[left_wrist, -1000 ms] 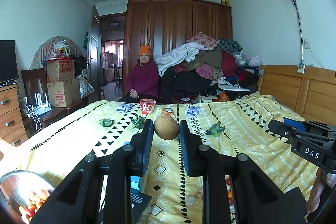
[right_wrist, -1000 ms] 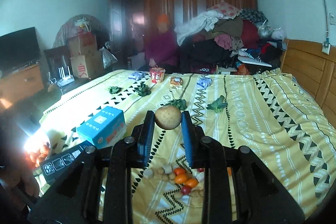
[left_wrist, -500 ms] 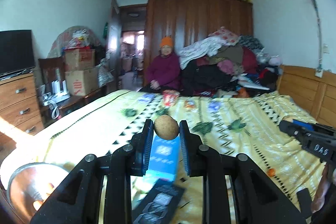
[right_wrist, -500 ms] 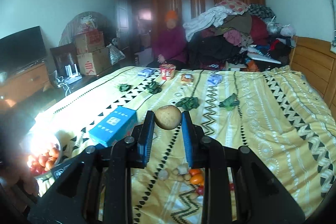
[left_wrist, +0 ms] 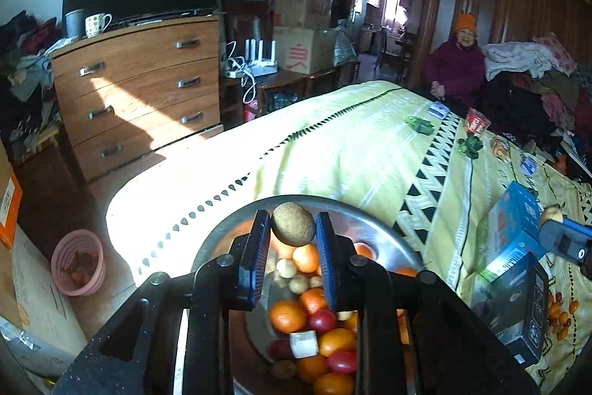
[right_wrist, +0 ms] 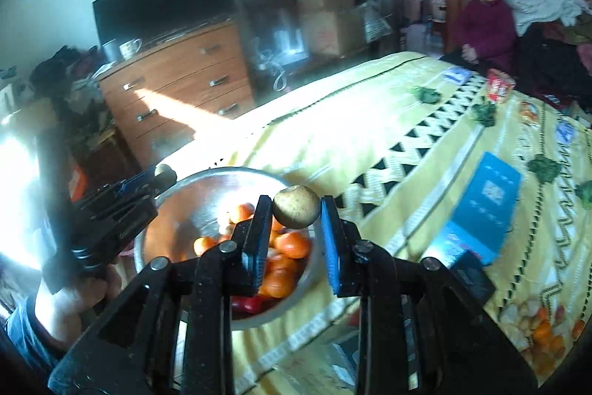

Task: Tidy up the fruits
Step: 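Lift and carry both kiwis in the grippers over to the steel bowl, then open both grippers to drop the kiwis into the steel bowl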

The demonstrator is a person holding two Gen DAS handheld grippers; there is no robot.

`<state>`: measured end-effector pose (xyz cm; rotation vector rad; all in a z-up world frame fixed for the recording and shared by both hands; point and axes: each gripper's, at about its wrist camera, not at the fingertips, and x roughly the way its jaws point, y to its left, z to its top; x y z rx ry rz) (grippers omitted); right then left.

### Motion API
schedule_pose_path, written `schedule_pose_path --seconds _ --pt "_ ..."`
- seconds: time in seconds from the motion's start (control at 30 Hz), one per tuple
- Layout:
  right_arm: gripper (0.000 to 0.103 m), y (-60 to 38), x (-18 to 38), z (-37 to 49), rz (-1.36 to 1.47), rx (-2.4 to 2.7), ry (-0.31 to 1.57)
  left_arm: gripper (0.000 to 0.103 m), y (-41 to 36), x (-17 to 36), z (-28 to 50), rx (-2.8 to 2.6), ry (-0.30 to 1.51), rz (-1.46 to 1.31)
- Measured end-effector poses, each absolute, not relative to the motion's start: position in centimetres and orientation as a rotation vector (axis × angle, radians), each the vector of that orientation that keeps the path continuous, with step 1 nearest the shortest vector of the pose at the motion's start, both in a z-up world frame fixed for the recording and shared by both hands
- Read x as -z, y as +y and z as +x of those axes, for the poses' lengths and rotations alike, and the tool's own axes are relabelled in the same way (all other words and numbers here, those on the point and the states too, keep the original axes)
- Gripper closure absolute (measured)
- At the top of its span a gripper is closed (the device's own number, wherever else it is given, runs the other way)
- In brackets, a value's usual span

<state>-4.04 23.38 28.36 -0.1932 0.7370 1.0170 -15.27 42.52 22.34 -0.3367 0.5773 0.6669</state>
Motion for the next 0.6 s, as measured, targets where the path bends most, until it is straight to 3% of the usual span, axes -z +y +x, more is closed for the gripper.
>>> schedule_pose_path --seconds 0.2,0.5,0.57,0.6 --pt "0.076 28.4 -25.2 -4.4 -0.229 -1.1 0.904 0.078 45.1 -20.8 -15.3 -0.612 0.629 -0.373" --pt "0.075 30.2 -22.6 -2.5 -0.207 -1.047 1.003 0.078 45.6 -19.2 -13.1 -0.517 0.658 -0.4" --pt "0.074 30.5 -22.7 -2.4 -0.187 -1.063 1.016 0.06 45.9 -19.2 -13.2 -0.492 0.651 -0.41" --pt "0.073 30.6 -22.7 -2.3 -0.171 -1.074 1.025 0.04 45.8 -19.2 -13.3 -0.491 0.64 -0.413"
